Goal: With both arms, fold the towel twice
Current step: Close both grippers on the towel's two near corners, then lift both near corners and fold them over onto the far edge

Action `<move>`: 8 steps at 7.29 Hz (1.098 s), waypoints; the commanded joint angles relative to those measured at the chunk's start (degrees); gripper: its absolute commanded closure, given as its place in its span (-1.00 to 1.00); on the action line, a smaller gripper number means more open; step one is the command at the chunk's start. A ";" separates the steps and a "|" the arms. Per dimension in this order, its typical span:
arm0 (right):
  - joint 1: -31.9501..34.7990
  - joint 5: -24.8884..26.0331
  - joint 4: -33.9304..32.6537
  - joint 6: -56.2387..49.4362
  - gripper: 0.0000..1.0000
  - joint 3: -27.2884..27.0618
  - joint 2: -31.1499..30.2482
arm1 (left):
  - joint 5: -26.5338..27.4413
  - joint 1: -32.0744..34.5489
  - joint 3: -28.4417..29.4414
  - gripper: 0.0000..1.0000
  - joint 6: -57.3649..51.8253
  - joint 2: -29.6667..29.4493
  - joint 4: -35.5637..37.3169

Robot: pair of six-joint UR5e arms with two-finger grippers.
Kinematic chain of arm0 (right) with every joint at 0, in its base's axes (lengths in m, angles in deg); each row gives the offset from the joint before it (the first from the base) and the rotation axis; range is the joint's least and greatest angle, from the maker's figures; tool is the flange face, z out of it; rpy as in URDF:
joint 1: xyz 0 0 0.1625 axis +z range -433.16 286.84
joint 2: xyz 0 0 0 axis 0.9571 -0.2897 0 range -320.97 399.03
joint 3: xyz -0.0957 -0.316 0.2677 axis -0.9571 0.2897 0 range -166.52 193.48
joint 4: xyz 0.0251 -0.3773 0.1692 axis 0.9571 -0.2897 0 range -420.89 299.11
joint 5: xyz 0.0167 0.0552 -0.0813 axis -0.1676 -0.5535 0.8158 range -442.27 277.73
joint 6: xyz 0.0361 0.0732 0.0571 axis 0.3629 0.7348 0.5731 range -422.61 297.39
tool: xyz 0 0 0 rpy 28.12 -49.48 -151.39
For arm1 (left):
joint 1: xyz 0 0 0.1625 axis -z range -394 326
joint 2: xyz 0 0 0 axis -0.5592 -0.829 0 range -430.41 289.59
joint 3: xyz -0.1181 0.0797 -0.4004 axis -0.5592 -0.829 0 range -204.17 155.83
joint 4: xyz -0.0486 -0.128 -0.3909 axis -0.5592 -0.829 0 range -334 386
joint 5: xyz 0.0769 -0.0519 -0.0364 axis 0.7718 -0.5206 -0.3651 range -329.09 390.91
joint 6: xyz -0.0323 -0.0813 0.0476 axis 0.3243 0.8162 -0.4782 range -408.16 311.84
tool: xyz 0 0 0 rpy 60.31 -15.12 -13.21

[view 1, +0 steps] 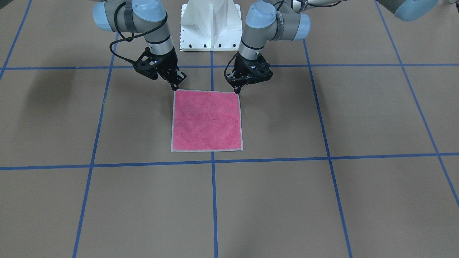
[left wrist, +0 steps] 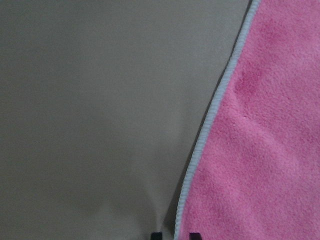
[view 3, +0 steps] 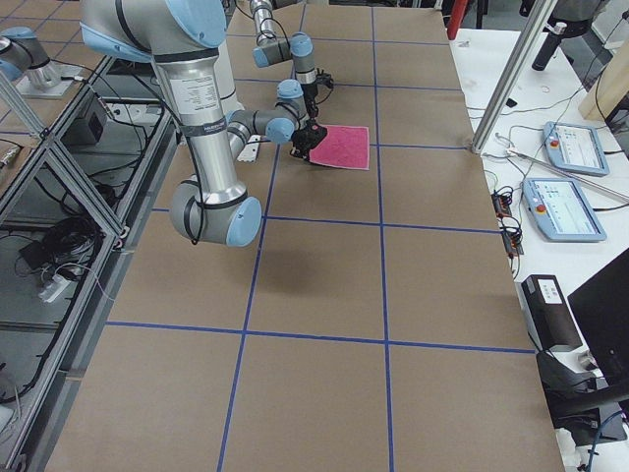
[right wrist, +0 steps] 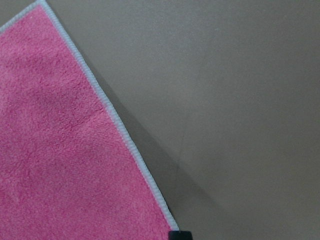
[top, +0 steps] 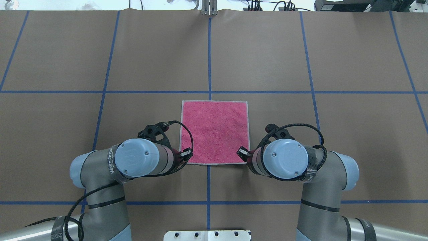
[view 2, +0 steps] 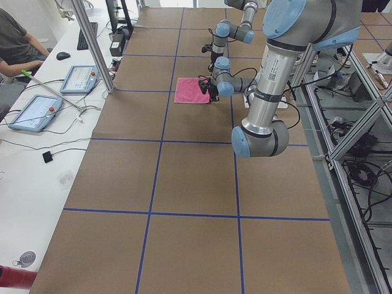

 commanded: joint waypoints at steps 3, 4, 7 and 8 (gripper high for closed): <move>0.26 -0.09 0.02 -0.09 1.00 -0.61 -0.16 | -0.42 0.17 -1.74 1.00 2.57 -1.00 0.09; 0.35 -0.35 0.02 -0.09 1.00 -0.79 -0.24 | -0.42 0.26 -3.23 1.00 2.84 -0.83 0.17; 2.88 -5.24 0.02 -0.09 1.00 -2.99 -1.30 | -0.42 0.09 -5.34 1.00 7.06 -1.00 0.44; 5.34 -6.67 0.45 -0.26 1.00 -2.73 -0.86 | -0.33 1.39 -5.36 1.00 7.24 -1.44 0.44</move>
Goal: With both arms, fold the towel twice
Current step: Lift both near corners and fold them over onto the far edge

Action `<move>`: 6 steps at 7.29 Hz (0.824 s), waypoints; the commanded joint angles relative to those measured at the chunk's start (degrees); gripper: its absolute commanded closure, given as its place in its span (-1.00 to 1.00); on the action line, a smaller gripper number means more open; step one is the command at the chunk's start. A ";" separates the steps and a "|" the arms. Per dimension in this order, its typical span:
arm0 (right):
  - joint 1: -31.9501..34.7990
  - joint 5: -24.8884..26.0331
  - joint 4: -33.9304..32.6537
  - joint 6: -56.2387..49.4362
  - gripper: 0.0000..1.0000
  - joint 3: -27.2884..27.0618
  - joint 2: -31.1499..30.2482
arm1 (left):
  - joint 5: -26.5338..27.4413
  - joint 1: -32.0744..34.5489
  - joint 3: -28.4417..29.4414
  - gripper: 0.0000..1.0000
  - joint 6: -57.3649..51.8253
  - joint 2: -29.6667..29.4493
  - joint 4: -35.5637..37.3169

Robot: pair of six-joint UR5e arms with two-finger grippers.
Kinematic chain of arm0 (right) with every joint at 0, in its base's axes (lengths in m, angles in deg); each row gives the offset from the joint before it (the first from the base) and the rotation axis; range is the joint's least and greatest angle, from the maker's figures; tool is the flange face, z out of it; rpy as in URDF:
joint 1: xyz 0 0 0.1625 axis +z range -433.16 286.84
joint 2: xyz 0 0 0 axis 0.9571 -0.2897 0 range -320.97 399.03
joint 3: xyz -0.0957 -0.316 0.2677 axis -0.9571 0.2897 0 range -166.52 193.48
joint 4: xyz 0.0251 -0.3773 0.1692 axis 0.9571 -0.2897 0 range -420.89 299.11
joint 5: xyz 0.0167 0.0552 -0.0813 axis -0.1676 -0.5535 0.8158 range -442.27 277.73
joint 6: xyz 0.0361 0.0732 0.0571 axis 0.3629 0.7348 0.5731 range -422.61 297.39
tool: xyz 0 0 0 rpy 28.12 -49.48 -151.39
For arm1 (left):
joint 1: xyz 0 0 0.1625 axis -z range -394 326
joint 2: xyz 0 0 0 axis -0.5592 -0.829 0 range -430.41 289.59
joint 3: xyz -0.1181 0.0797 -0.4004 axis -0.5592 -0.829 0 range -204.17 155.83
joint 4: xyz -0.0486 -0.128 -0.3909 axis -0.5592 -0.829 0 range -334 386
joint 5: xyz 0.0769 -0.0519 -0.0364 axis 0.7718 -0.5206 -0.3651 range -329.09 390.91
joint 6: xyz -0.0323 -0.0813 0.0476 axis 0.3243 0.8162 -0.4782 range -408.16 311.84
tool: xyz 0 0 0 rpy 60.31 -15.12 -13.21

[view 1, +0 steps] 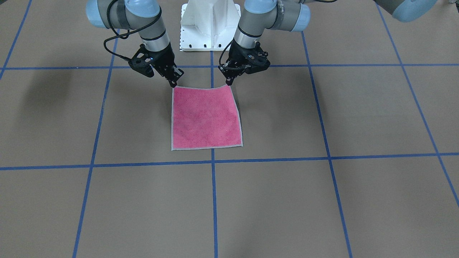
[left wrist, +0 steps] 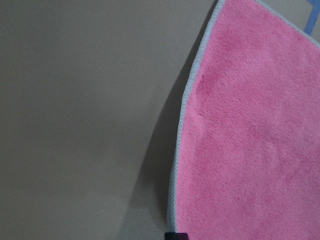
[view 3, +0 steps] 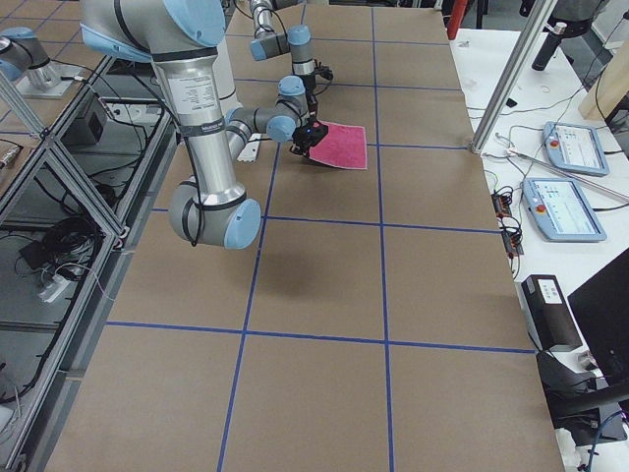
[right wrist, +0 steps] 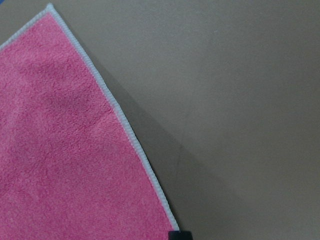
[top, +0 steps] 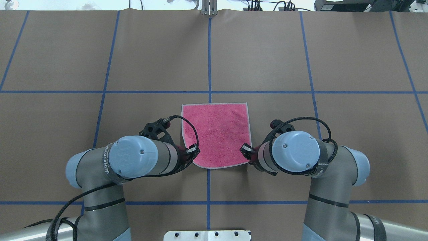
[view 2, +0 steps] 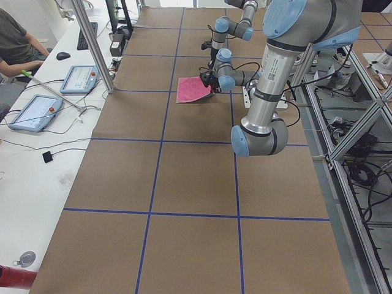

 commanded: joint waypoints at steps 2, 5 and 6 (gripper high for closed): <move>7.14 -3.28 3.14 0.39 1.00 5.73 4.21 | -0.19 6.19 0.97 1.00 0.45 -1.49 0.08; 12.77 -7.77 4.98 0.22 1.00 13.32 9.17 | -0.19 11.39 12.02 1.00 0.27 -8.94 -0.80; 13.48 -7.95 7.95 0.22 1.00 16.12 9.34 | -0.19 12.00 13.44 1.00 0.01 -9.05 -0.98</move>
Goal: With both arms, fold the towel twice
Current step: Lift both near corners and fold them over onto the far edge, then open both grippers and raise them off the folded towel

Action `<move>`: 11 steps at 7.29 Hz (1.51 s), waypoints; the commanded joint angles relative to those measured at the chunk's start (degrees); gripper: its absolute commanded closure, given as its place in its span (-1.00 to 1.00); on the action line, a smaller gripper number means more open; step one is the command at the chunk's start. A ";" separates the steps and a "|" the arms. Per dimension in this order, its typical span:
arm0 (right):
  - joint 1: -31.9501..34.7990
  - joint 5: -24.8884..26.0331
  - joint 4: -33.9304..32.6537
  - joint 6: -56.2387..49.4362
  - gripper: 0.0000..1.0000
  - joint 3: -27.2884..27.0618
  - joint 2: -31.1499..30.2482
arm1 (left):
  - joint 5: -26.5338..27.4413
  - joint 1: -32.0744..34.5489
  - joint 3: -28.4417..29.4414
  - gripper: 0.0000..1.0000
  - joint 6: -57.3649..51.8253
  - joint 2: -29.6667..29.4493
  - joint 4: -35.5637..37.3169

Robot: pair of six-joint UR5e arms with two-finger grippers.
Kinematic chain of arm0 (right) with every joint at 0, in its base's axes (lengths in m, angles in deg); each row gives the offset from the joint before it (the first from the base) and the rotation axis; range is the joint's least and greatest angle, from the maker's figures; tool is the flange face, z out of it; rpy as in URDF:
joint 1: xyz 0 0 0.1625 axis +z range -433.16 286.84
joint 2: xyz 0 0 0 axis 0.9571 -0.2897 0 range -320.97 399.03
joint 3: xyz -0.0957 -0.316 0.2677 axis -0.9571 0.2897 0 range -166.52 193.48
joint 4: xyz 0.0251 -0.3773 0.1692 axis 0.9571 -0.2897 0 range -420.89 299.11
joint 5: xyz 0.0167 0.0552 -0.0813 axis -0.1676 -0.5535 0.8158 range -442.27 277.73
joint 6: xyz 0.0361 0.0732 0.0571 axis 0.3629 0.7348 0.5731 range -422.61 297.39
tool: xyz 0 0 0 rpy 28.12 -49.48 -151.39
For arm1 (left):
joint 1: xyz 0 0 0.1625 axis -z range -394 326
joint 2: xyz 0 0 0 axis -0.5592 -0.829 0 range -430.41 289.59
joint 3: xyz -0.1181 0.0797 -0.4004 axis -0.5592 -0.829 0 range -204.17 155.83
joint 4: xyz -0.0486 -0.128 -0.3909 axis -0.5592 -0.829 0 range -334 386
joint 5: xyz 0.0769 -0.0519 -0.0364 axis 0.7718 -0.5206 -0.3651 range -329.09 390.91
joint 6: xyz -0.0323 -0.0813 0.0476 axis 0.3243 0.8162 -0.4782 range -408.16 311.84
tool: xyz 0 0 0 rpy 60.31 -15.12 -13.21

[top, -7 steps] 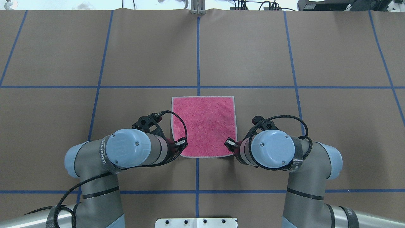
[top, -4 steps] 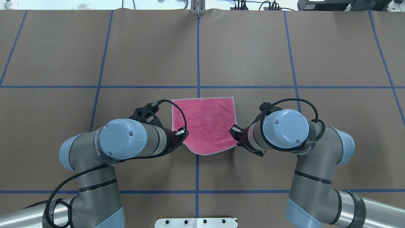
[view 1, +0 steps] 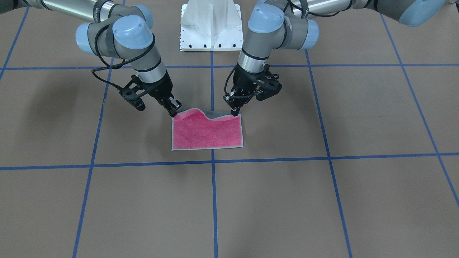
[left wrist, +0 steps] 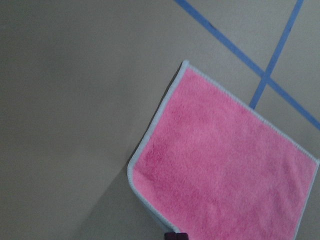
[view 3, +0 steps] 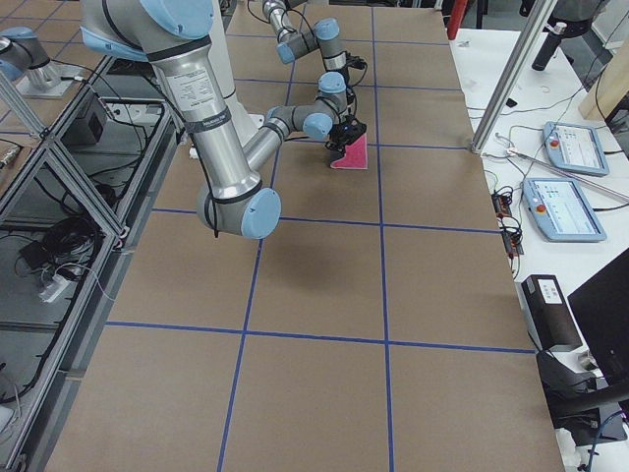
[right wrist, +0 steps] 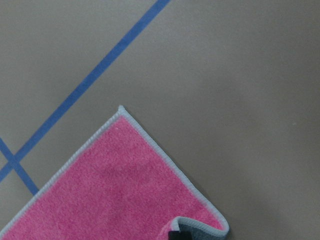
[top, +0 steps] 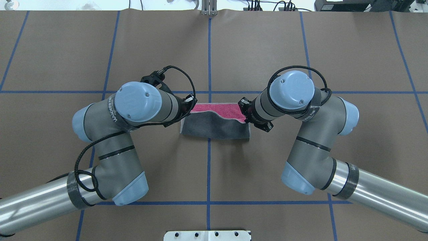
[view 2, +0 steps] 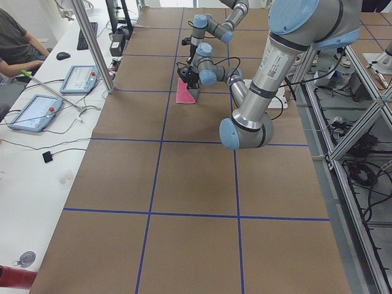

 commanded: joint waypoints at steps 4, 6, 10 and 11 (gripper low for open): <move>2.96 -0.61 4.61 -0.10 1.00 10.51 5.43 | 0.00 1.87 8.18 1.00 -0.58 -1.41 -5.02; 2.97 -0.52 4.87 -0.28 1.00 10.86 5.43 | 0.00 1.79 8.80 1.00 -0.59 -1.41 -5.20; 2.97 -0.08 4.87 -0.55 -1.00 12.01 6.57 | 0.17 1.87 9.15 -1.00 -1.11 -1.41 -5.37; 3.14 -0.08 4.87 -0.63 -1.00 12.01 6.57 | 0.08 2.22 8.89 -1.00 -2.24 -1.50 -5.55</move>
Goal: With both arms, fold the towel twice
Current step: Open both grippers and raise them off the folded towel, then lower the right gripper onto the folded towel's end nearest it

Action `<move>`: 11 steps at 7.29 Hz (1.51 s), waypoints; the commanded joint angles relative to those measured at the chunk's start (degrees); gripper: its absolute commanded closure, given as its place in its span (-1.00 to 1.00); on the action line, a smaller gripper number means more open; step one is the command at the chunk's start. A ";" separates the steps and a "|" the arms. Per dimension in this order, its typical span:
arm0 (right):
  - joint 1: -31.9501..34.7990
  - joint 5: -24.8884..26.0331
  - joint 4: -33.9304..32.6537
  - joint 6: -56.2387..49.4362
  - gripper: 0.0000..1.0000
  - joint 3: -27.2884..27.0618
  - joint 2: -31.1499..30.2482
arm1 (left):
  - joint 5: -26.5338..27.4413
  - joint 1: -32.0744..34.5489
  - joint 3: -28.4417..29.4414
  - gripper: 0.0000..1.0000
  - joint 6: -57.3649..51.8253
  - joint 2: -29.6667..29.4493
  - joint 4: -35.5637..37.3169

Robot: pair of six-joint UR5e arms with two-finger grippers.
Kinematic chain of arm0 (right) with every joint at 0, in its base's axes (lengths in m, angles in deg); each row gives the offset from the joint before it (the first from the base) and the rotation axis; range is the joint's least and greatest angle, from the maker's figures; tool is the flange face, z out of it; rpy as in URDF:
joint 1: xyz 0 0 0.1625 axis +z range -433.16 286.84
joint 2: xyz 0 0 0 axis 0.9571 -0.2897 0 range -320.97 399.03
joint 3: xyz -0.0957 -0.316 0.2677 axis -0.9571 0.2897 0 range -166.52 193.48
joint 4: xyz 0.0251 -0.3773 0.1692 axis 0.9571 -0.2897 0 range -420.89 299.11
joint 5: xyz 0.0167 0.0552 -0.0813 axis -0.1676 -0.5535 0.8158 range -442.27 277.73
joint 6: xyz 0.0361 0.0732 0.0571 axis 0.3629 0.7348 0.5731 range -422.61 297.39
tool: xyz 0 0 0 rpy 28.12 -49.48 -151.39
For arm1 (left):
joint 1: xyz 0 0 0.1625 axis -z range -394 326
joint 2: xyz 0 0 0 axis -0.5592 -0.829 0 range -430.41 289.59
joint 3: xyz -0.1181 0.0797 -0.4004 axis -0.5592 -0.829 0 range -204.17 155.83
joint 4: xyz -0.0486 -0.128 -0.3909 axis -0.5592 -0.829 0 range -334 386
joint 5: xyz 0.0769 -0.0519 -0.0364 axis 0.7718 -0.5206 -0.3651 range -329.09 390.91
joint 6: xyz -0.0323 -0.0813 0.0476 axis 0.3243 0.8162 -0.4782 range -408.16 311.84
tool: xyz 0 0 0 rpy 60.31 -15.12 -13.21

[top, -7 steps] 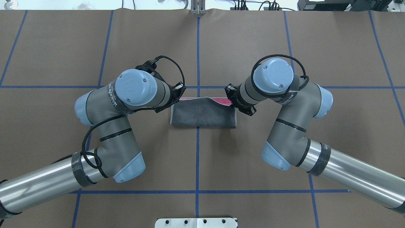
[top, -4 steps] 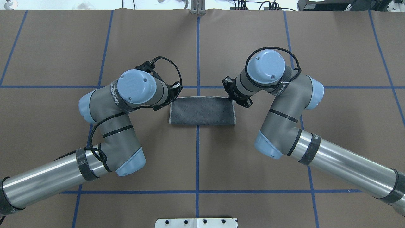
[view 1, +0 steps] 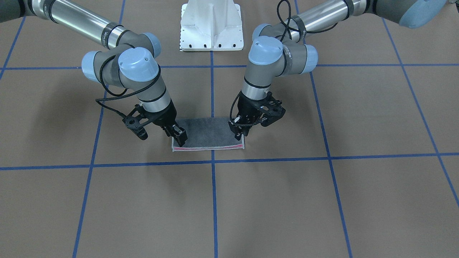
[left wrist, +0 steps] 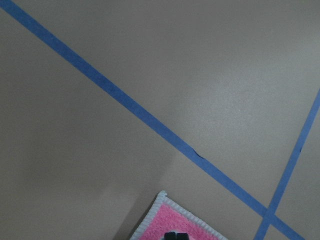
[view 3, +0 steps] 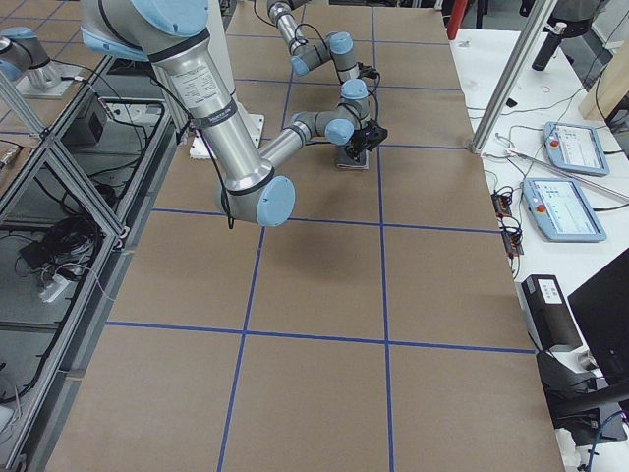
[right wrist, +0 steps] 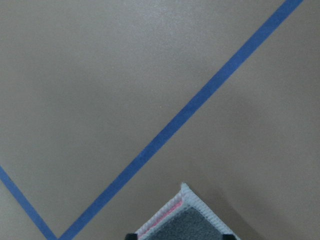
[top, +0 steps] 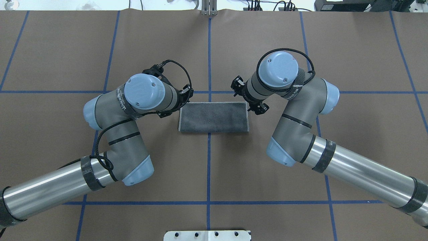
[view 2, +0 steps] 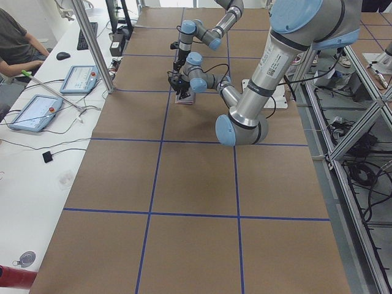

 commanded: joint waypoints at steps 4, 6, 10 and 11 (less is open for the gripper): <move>-2.95 -0.08 0.18 2.52 -1.00 -2.85 -3.63 | -1.80 2.30 -2.74 -1.00 -1.16 0.20 -0.33; -4.36 -0.26 0.10 12.18 -0.97 -4.27 -4.17 | -3.93 3.45 -3.01 -1.00 -1.07 0.38 -0.06; -5.78 -0.08 0.10 14.93 -0.33 -3.75 -5.32 | -3.84 3.37 -2.92 -1.00 -1.07 0.29 -0.06; -5.78 -0.08 0.10 14.93 -0.22 -3.66 -5.40 | -3.84 3.28 -2.92 -1.00 -1.07 0.29 -0.06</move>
